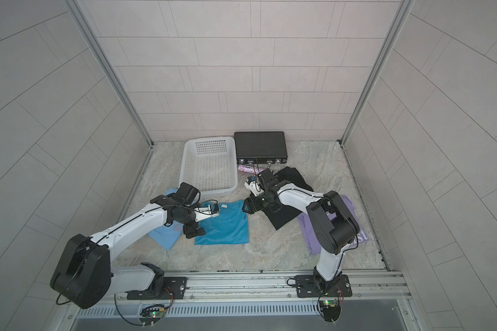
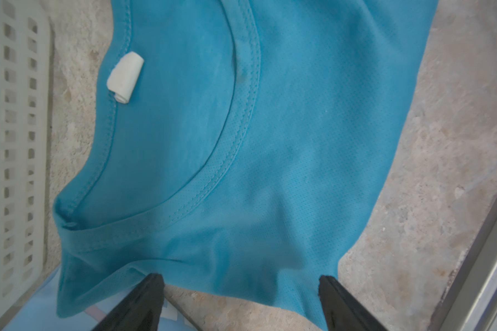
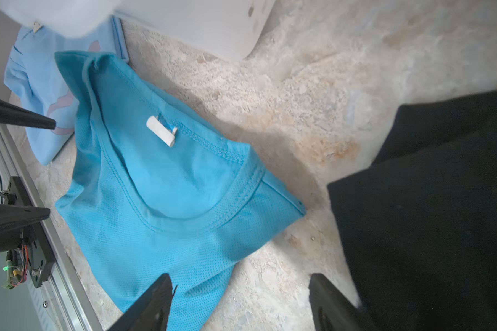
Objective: Put the folded t-shirts into the basket
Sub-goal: Pick up the T-shirt from the center of the board.
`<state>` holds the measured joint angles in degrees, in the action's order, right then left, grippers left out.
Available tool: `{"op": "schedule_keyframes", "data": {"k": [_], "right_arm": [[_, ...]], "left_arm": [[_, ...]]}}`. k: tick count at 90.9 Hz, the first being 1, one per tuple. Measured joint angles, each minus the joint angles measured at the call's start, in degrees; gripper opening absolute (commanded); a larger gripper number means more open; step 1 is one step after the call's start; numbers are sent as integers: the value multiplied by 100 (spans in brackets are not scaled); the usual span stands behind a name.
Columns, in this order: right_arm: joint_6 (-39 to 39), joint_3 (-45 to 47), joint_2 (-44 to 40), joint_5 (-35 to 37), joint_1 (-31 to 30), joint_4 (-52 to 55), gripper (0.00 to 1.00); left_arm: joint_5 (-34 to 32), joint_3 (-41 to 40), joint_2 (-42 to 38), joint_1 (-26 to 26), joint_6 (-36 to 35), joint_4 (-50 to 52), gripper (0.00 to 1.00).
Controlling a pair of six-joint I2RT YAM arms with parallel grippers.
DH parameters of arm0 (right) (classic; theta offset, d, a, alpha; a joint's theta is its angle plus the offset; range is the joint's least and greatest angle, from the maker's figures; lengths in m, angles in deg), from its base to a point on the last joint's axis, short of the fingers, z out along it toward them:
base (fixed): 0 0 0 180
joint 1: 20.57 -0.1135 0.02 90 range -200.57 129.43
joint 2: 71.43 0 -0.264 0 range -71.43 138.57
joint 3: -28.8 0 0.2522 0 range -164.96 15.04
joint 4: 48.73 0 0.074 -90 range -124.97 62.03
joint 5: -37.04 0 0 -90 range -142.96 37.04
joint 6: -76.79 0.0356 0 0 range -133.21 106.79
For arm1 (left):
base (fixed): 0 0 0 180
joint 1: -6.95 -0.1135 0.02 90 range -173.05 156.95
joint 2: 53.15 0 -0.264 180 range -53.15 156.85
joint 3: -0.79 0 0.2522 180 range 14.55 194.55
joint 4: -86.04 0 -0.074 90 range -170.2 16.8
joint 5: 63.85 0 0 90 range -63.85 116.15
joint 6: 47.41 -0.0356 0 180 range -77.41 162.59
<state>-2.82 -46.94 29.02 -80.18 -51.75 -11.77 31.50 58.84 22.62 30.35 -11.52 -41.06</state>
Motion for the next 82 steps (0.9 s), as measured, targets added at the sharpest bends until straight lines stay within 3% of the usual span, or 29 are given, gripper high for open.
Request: {"op": "schedule_keyframes", "data": {"k": [40,82], "right_arm": [[260,2,140,153,2,-55,74],[365,-4,181,219,-247,-55,71]], "left_arm": [[-90,0,616,214,-487,-87,84],[-42,-389,608,289,-573,-142,85]]}}
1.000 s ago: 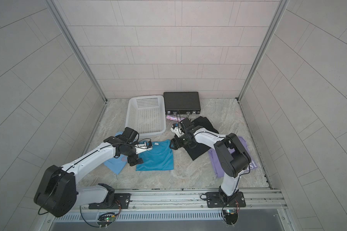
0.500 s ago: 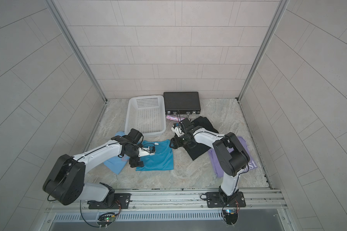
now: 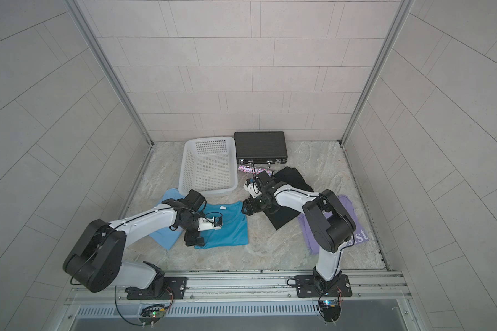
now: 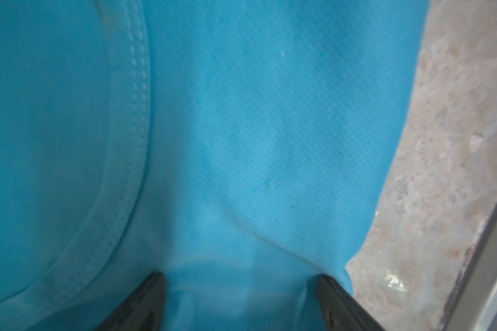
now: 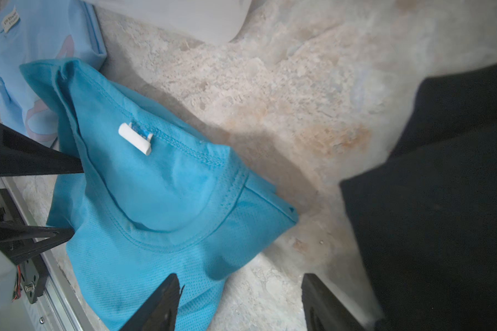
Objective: Put the folded t-shirts into the basket
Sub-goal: Pick up the T-shirt from the center of the board.
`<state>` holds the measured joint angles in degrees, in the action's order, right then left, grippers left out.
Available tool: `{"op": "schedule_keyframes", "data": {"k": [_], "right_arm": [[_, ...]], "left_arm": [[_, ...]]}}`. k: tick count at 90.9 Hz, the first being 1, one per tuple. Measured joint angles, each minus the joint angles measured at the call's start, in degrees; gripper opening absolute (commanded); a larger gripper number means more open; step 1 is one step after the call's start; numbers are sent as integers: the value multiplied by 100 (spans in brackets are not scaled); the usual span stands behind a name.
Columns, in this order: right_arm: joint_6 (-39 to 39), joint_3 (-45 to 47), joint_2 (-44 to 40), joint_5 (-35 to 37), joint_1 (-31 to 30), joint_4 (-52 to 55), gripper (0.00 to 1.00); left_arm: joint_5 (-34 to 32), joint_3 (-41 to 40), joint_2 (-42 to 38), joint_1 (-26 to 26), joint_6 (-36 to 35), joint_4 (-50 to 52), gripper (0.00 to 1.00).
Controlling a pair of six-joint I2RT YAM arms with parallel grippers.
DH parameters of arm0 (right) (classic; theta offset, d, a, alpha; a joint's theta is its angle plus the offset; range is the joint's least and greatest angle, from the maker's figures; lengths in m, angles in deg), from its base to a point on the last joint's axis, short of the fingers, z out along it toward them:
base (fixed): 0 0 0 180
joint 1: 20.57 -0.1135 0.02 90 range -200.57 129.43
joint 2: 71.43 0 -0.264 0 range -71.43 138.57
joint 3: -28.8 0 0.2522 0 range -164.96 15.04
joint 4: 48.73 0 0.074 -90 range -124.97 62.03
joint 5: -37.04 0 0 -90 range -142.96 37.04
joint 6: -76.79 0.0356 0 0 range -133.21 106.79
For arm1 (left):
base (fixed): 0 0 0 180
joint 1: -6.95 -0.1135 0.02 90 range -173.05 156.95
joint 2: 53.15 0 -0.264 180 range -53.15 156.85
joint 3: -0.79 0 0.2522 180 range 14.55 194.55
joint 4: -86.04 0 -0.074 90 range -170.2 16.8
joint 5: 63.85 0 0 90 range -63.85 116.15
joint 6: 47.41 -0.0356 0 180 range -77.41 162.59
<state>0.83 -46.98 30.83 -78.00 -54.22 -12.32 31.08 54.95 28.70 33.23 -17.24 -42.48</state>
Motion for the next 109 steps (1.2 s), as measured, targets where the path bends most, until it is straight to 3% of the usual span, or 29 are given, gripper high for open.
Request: {"op": "schedule_keyframes", "data": {"k": [53,93,109], "right_arm": [[516,-181,404,313,-223,-382,68],[984,227,402,413,-540,-1333,43],[1150,234,520,289,-577,-1561,28]], "left_arm": [[125,-103,-142,52,114,170,86],[223,-146,-354,63,275,420,86],[258,-131,-420,74,562,450,87]]}}
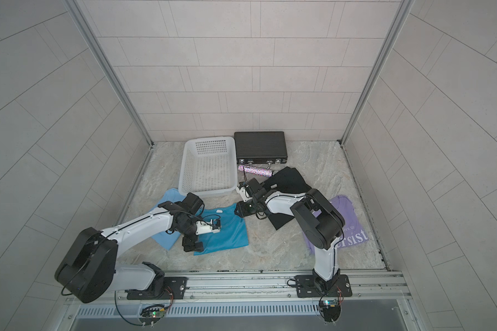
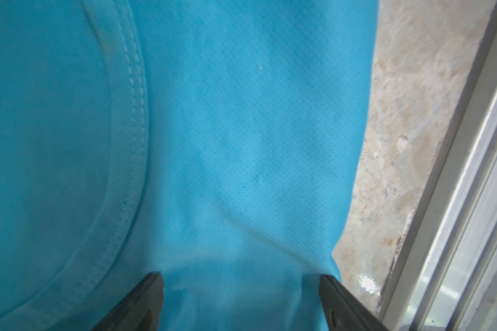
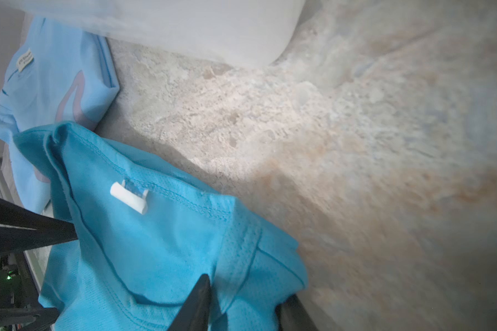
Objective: Put the folded t-shirts into the basket
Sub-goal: Pick up the T-shirt from the center of the board.
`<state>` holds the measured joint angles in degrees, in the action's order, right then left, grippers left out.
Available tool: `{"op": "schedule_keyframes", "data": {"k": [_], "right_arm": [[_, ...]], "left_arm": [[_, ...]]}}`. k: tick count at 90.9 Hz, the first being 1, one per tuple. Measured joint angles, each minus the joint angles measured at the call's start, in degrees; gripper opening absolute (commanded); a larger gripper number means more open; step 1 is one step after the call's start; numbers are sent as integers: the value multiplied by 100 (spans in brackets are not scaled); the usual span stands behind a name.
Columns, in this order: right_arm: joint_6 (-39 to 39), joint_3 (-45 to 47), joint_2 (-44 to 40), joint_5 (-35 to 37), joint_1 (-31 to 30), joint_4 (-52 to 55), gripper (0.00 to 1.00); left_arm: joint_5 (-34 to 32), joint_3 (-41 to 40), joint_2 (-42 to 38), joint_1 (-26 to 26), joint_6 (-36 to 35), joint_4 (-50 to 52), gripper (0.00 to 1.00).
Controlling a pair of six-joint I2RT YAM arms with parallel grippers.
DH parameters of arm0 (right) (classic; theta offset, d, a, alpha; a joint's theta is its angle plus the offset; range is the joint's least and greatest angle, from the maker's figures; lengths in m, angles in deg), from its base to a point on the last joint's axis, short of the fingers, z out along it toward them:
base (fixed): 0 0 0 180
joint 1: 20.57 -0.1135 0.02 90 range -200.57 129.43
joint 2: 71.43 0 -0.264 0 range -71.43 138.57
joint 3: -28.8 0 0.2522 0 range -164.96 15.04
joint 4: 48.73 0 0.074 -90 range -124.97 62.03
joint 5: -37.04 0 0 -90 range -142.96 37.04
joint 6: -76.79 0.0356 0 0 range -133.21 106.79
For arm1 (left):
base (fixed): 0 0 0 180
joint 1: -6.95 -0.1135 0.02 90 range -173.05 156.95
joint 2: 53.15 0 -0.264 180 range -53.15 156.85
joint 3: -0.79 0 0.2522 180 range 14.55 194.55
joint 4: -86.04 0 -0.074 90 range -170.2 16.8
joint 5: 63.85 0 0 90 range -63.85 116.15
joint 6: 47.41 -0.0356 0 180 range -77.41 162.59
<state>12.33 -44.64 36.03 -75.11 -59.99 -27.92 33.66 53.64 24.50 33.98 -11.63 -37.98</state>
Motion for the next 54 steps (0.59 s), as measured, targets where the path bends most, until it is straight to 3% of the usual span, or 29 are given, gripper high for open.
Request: {"op": "schedule_keyframes", "data": {"k": [23,44,54], "right_arm": [[-236,136,-72,-459,50,-140,0],[-1078,509,-1003,-763,168,243,0],[-1526,586,-1290,-763,168,599,0]], "left_arm": [[4,446,-256,-90,846,79,89],[155,699,-496,-925,1322,188,85],[33,693,-391,-1003,1394,162,85]]}}
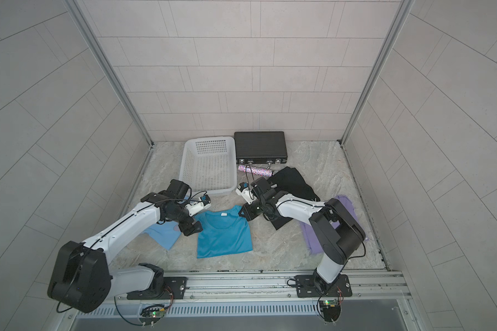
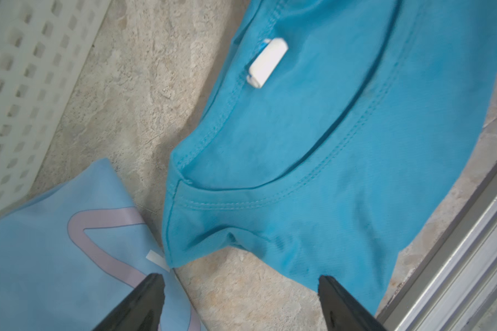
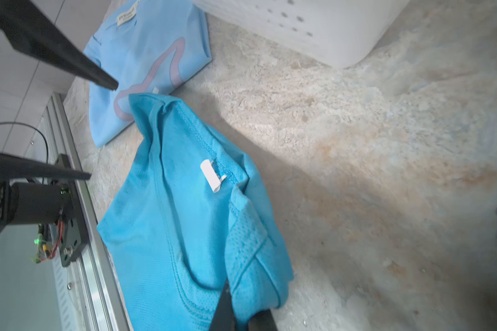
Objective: Put the folded t-shirts into the basket
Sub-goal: Pick up the T-shirt from the center of the board.
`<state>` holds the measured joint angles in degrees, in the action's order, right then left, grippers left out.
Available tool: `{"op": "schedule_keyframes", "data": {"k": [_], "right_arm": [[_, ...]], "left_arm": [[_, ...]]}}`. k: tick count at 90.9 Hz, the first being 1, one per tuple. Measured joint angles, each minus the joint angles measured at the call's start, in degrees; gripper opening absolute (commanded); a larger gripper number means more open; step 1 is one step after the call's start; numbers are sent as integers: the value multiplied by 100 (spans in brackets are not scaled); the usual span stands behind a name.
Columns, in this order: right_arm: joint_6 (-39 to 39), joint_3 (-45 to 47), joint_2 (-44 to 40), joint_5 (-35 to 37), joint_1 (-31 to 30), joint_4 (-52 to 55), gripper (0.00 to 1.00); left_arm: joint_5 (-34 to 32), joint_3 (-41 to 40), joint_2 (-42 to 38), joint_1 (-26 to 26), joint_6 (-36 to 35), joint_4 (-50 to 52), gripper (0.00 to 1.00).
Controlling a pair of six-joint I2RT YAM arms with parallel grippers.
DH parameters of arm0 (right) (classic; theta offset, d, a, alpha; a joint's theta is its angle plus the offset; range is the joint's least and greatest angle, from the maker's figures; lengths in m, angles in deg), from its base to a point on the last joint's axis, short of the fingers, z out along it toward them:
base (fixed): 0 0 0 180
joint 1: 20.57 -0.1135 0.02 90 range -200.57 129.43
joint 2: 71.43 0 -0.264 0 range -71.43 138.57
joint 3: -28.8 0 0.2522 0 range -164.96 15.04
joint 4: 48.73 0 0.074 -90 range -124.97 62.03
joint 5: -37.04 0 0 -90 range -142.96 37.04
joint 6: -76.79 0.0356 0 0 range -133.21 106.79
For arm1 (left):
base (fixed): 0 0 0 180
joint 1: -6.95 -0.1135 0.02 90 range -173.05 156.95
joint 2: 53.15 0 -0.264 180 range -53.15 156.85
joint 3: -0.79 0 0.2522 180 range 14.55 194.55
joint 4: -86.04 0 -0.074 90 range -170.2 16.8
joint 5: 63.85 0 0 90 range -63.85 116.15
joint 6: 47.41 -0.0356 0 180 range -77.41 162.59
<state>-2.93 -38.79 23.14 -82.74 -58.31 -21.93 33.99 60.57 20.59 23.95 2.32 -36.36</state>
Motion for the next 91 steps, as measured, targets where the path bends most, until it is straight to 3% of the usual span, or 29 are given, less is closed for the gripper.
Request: {"op": "schedule_keyframes", "data": {"k": [21,47,58,91], "right_arm": [[-562,76,-70,120,17,544,0],[-761,114,-168,199,212,634,0],[-798,122,-190,225,278,629,0],[-820,155,-245,264,337,623,0]], "left_arm": [[-114,7,487,319,59,-352,90],[-334,437,1611,767,-17,-584,88],[-236,468,1784,817,-31,-601,80],[-35,573,2057,940,35,-651,42]]}}
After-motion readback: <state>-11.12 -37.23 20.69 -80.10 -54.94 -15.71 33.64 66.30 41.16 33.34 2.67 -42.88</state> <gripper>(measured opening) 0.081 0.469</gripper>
